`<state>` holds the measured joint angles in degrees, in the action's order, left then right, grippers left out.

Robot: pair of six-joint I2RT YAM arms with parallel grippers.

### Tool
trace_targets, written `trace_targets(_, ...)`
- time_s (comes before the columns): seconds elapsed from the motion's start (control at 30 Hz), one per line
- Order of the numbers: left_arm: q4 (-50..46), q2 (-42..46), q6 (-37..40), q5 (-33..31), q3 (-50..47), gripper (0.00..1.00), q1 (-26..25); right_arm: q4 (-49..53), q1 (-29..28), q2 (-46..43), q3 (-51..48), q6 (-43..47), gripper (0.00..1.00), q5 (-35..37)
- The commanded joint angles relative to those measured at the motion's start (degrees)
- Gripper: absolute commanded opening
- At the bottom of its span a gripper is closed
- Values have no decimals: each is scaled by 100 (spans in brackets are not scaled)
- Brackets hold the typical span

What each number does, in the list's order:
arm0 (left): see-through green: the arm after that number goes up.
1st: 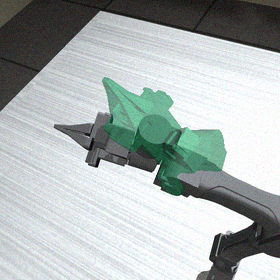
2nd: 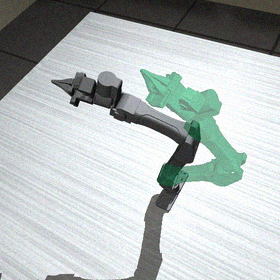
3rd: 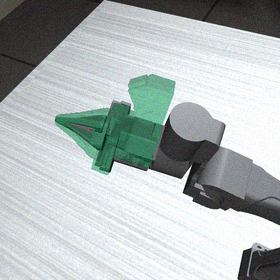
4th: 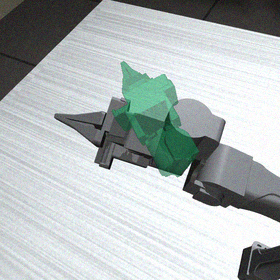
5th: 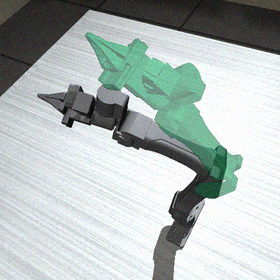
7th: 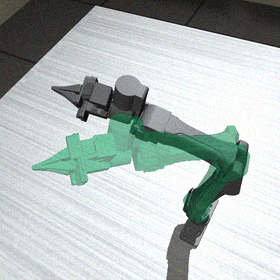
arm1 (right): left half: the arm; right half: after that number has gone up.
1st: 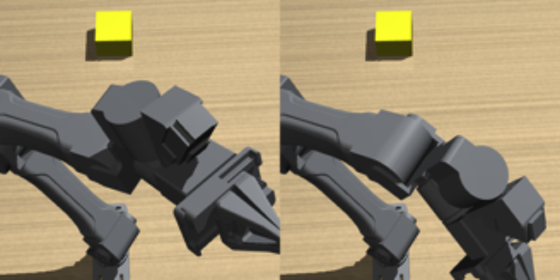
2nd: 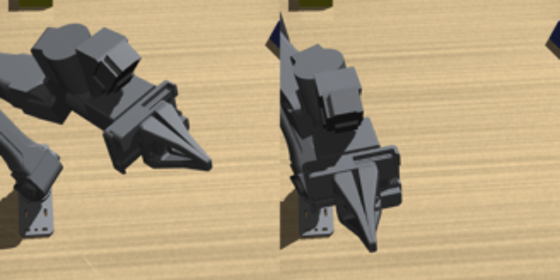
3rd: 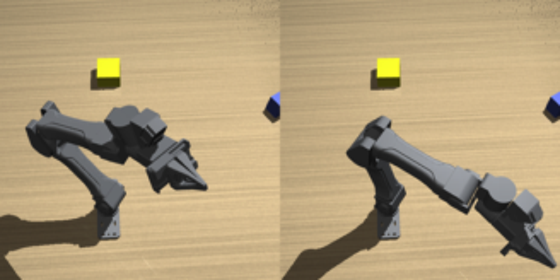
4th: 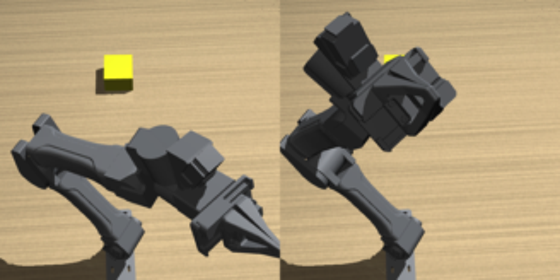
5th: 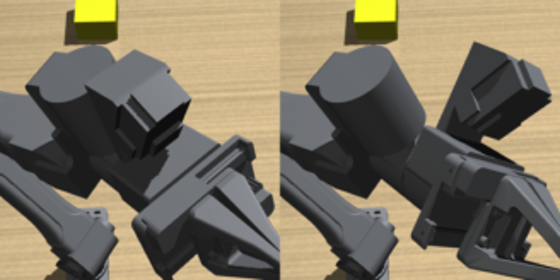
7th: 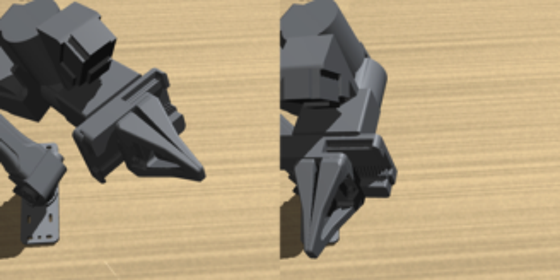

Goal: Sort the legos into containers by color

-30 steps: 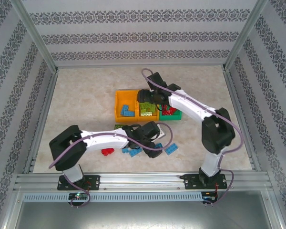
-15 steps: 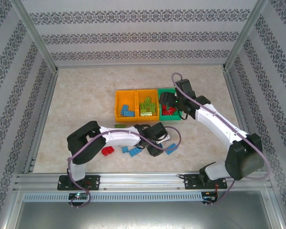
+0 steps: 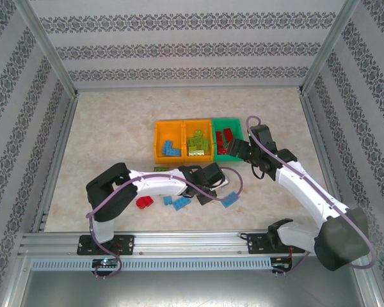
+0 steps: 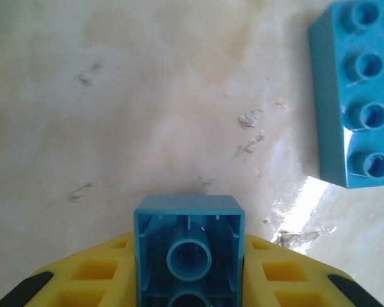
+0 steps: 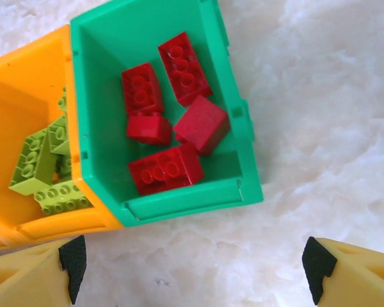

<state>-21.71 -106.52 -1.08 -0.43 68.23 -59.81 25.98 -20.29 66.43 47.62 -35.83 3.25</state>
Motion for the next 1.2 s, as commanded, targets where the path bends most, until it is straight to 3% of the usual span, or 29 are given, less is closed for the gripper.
trace_targets(0.0, -175, 639, -363, -673, -80, 23, 231, 153, 78, -306, -280, -125, 88, 188)
trace_targets(0.23, -227, 1518, -940, -1342, -192, 26, 1121, 475, -295, -482, -646, -424, 79, 262)
trace_targets(0.5, -408, 1221, -1500, -595, 191, 22, 2579, 843, -988, -465, -953, -1188, 77, 331)
trace_targets(0.53, -445, 1124, -1572, -531, 265, 29, 2711, 870, -1095, -447, -992, -1279, 77, 318)
trace_targets(0.83, -836, 21, -1878, -8, 1205, 28, 3212, 953, -1883, -232, -1337, -1924, 77, 106)
trace_targets(0.9, -923, -134, -1978, -60, 1353, 32, 3217, 974, -2047, -224, -1431, -2068, 76, 72)
trace_targets(1.17, -854, -111, -2201, -114, 1353, 64, 3215, 1056, -2559, -223, -1613, -2630, 76, -76)
